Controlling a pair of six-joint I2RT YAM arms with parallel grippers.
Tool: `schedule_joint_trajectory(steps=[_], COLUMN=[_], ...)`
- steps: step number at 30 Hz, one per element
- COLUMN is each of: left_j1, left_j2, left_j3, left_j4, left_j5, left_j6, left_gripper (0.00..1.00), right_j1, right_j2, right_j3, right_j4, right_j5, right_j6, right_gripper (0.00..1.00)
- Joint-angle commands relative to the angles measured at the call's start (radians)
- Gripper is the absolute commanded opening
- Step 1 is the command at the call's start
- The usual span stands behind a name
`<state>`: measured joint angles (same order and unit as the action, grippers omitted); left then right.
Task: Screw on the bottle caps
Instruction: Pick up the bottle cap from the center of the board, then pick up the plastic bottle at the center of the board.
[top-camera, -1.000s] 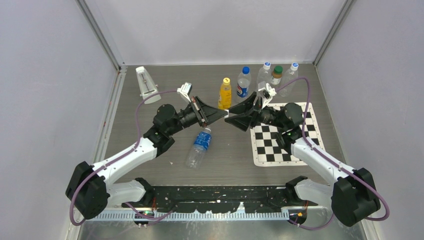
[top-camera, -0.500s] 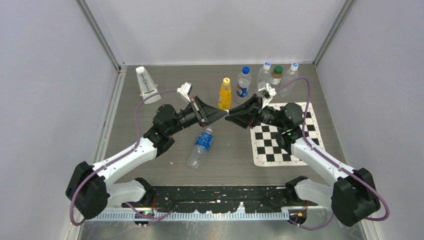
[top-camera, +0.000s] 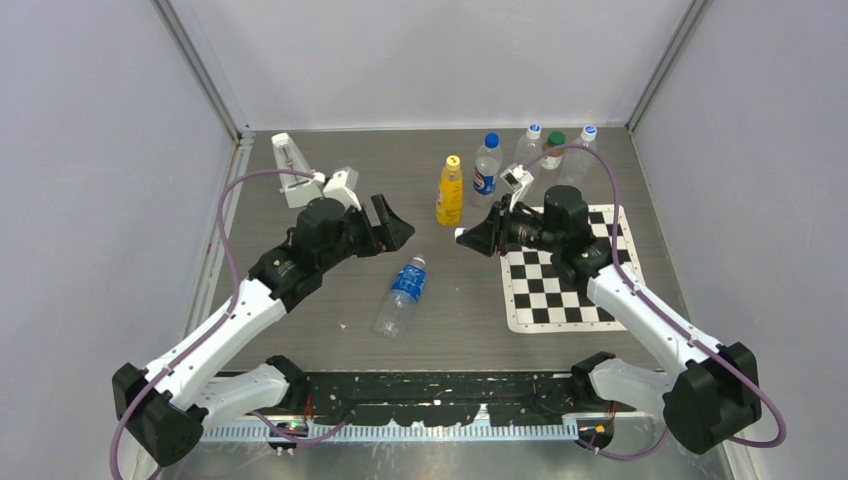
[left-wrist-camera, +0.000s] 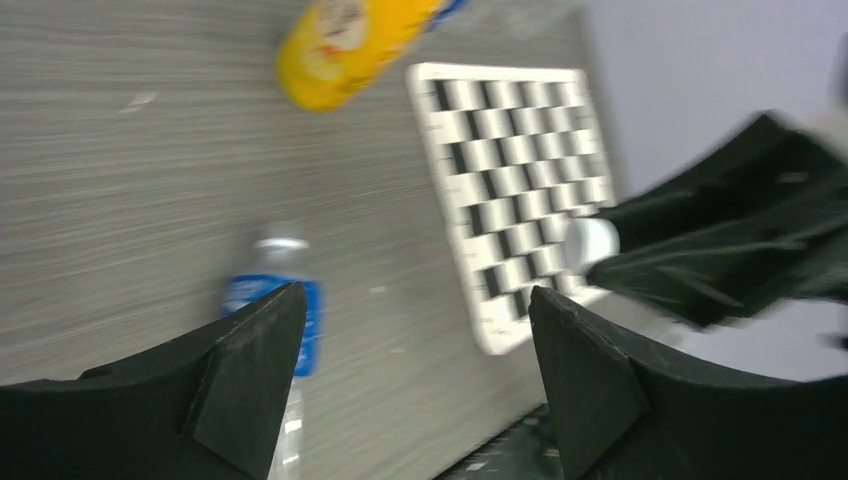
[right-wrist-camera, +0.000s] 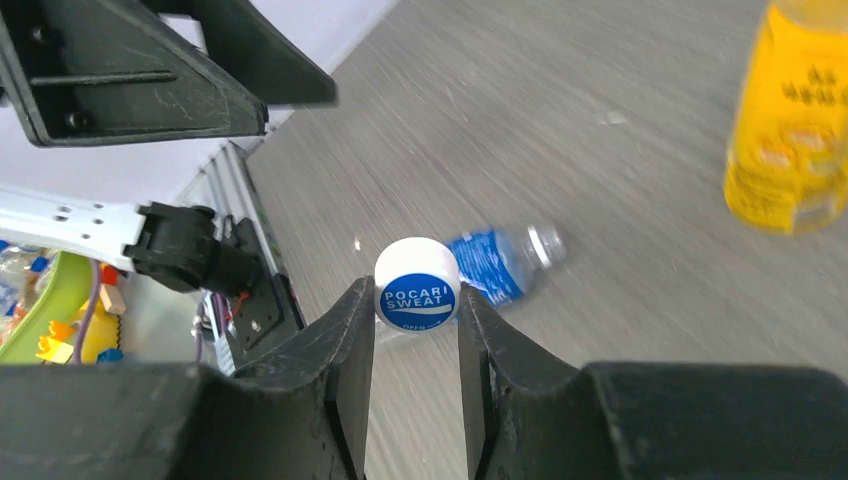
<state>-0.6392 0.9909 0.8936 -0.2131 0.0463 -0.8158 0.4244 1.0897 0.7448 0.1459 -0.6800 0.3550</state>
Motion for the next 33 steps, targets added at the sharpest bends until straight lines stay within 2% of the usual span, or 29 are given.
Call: schedule_joint_trajectory(steps=[1, 5, 10, 16, 22, 28, 30, 33], left_j1=[0.004, 0.001, 0.001, -0.018, -0.104, -0.121, -0.124, -0.130], left_j2=[0.092, 0.188, 0.229, 0.233, 0.323, 0.337, 0.339, 0.342], left_j3=[0.079, 0.101, 0.072, -0.007, 0.019, 0.001, 0.001, 0.001], left_j4=[-0.390, -0.488, -0.486, -0.358, -0.310, -0.258, -0.256, -0.256], left_j5=[-0.258, -0.324, -0.342, -0.228, -0.247, -0.237, -0.235, -0.237], left_j6=[0.297, 0.337, 0.391, 0.279, 0.252, 0.230, 0.227, 0.226], left_gripper=[0.88, 0.99, 1.00, 1.00, 1.00, 1.00, 1.00, 1.00], right_j1=[0.023, 0.081, 0.211, 0.272, 0.322, 0.355, 0.361, 0.365], right_j2=[0.055, 0.136, 0.275, 0.437, 0.574, 0.644, 0.649, 0.642], right_j3=[0.129, 0.184, 0.246, 0.298, 0.343, 0.337, 0.336, 0.334], right_j4=[-0.440, -0.611, -0.728, -0.759, -0.794, -0.781, -0.781, -0.780], right_j5=[0.140, 0.258, 0.485, 0.610, 0.753, 0.808, 0.823, 0.830], right_j6=[-0.093, -0.121, -0.146, -0.139, -0.140, -0.127, -0.122, -0.119], right_gripper=[0.05, 0.06, 0.07, 0.09, 0.15, 0.29, 0.39, 0.49])
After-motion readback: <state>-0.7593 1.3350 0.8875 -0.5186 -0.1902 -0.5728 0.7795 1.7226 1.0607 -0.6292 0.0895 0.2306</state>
